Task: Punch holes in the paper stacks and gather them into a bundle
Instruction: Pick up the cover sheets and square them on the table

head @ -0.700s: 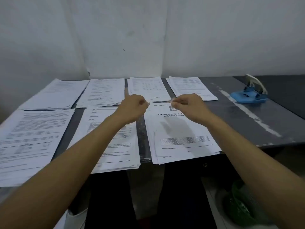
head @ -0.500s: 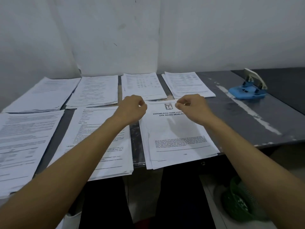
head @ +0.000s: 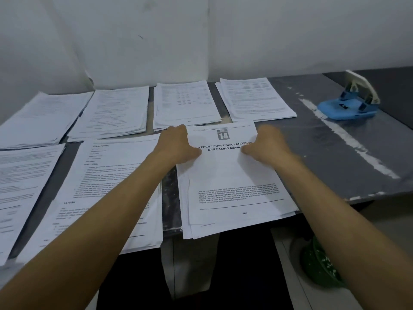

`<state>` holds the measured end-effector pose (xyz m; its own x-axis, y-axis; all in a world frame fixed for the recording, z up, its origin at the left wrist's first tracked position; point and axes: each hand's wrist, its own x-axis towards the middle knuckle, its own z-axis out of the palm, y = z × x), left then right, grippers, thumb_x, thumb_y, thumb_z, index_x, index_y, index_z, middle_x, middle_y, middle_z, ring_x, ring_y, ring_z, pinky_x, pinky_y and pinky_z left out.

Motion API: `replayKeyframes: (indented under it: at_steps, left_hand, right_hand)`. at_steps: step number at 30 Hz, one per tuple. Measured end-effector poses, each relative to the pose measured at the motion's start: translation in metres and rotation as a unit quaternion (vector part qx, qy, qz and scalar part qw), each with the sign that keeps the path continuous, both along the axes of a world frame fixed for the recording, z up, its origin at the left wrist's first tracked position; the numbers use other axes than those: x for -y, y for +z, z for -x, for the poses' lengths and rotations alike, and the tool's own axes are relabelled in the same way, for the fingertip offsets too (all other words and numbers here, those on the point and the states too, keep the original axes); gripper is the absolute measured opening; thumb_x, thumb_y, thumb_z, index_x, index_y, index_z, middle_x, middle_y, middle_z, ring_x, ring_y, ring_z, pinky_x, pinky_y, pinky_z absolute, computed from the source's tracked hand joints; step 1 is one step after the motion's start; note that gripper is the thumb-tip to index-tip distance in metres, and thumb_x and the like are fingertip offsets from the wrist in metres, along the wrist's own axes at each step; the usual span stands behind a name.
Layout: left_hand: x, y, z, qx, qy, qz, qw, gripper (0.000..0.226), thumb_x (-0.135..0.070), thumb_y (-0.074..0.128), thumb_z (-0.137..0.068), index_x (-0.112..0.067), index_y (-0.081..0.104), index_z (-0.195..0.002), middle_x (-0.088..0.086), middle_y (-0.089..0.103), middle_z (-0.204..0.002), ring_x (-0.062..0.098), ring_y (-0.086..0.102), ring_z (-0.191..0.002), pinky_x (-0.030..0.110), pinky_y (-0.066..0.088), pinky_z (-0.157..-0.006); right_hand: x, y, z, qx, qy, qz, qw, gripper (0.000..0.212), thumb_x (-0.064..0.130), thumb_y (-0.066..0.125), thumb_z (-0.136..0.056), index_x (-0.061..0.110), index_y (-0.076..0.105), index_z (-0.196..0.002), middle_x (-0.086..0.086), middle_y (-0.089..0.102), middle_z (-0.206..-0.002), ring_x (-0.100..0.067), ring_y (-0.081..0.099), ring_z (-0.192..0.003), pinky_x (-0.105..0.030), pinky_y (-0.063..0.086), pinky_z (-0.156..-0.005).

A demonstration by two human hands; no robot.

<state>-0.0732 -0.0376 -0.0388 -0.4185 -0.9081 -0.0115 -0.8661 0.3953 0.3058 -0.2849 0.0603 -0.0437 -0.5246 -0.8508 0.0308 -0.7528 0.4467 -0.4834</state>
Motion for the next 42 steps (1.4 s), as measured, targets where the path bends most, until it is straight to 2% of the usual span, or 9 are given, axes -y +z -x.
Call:
replayKeyframes:
  at_steps: [4, 10, 12, 15, 18, 22, 29, 35, 42]
  left_hand:
    - [-0.004, -0.007, 0.000, -0.021, 0.008, 0.014, 1.000, 0.067, -0.052, 0.078, -0.077, -0.010, 0.053, -0.123, 0.009, 0.059, -0.126, 0.028, 0.052, -0.117, 0.028, 0.034, -0.081]
    - [0.000, -0.002, 0.000, -0.045, 0.051, -0.023, 0.997, 0.076, -0.047, 0.090, -0.064, -0.010, 0.053, -0.120, 0.008, 0.059, -0.121, 0.026, 0.055, -0.116, 0.028, 0.036, -0.079]
    - [0.004, 0.000, 0.002, -0.042, 0.067, -0.046, 0.996, 0.074, -0.047, 0.092, -0.061, -0.010, 0.053, -0.111, 0.008, 0.061, -0.115, 0.025, 0.058, -0.108, 0.029, 0.038, -0.076]
    - [0.007, -0.002, 0.005, -0.042, 0.076, -0.064, 0.994, 0.085, -0.047, 0.092, -0.060, -0.004, 0.054, -0.123, 0.010, 0.061, -0.123, 0.029, 0.057, -0.116, 0.030, 0.041, -0.079]
    - [0.007, -0.004, 0.006, -0.019, 0.065, -0.045, 0.997, 0.084, -0.048, 0.091, -0.063, -0.004, 0.055, -0.125, 0.012, 0.061, -0.124, 0.031, 0.055, -0.119, 0.034, 0.044, -0.088]
    - [0.006, 0.003, 0.009, 0.011, 0.055, -0.038, 0.998, 0.075, -0.048, 0.091, -0.064, -0.006, 0.053, -0.114, 0.012, 0.061, -0.119, 0.030, 0.057, -0.111, 0.033, 0.041, -0.078]
    - [0.012, 0.011, 0.013, 0.011, 0.065, -0.098, 0.993, 0.090, -0.040, 0.092, -0.066, -0.002, 0.043, -0.132, 0.013, 0.054, -0.131, 0.032, 0.053, -0.122, 0.035, 0.042, -0.083]
    - [0.012, 0.010, 0.011, 0.021, 0.072, -0.092, 0.993, 0.088, -0.045, 0.092, -0.064, -0.003, 0.048, -0.128, 0.014, 0.057, -0.129, 0.031, 0.053, -0.122, 0.039, 0.049, -0.094]
    - [0.005, 0.007, 0.004, -0.040, 0.076, -0.080, 0.993, 0.076, -0.041, 0.093, -0.063, -0.005, 0.058, -0.119, 0.011, 0.064, -0.120, 0.029, 0.059, -0.112, 0.037, 0.051, -0.092]
  right_hand:
    - [0.005, 0.003, -0.009, -0.015, 0.003, -0.040, 0.999, 0.023, 0.019, 0.069, -0.080, 0.002, 0.065, -0.095, -0.016, 0.066, -0.105, -0.033, 0.061, -0.102, -0.031, 0.049, -0.073]
    - [0.007, 0.006, -0.009, 0.043, -0.045, -0.063, 0.996, 0.025, 0.023, 0.075, -0.076, 0.009, 0.059, -0.088, -0.010, 0.066, -0.104, -0.030, 0.063, -0.095, -0.032, 0.049, -0.070]
    - [0.010, 0.003, -0.011, 0.037, -0.057, -0.064, 0.996, 0.035, 0.026, 0.074, -0.077, 0.010, 0.058, -0.104, -0.016, 0.058, -0.124, -0.034, 0.056, -0.114, -0.036, 0.050, -0.082]
    - [0.011, -0.003, -0.017, 0.004, -0.084, -0.077, 0.993, 0.063, 0.029, 0.072, -0.079, 0.004, 0.047, -0.131, -0.026, 0.035, -0.145, -0.039, 0.029, -0.136, -0.040, 0.042, -0.098]
    - [0.011, -0.003, -0.017, 0.034, -0.091, -0.038, 0.995, 0.064, 0.027, 0.076, -0.074, 0.001, 0.050, -0.127, -0.019, 0.053, -0.132, -0.036, 0.049, -0.123, -0.040, 0.049, -0.097]
    - [0.006, 0.005, -0.015, 0.078, -0.078, -0.025, 0.994, 0.031, 0.021, 0.077, -0.070, 0.008, 0.063, -0.093, -0.008, 0.067, -0.105, -0.029, 0.066, -0.093, -0.038, 0.058, -0.081]
    - [0.008, 0.004, -0.014, 0.072, -0.093, -0.045, 0.992, 0.055, 0.025, 0.081, -0.069, 0.008, 0.060, -0.117, -0.015, 0.058, -0.126, -0.033, 0.055, -0.117, -0.042, 0.053, -0.095]
    - [0.010, 0.006, -0.018, 0.041, -0.082, -0.024, 0.996, 0.037, 0.016, 0.082, -0.070, 0.010, 0.058, -0.097, -0.011, 0.064, -0.112, -0.030, 0.063, -0.104, -0.033, 0.054, -0.078]
    - [0.003, 0.013, -0.014, 0.114, -0.092, -0.030, 0.989, 0.056, 0.018, 0.091, -0.060, 0.009, 0.053, -0.100, -0.007, 0.059, -0.103, -0.028, 0.063, -0.097, -0.034, 0.053, -0.077]
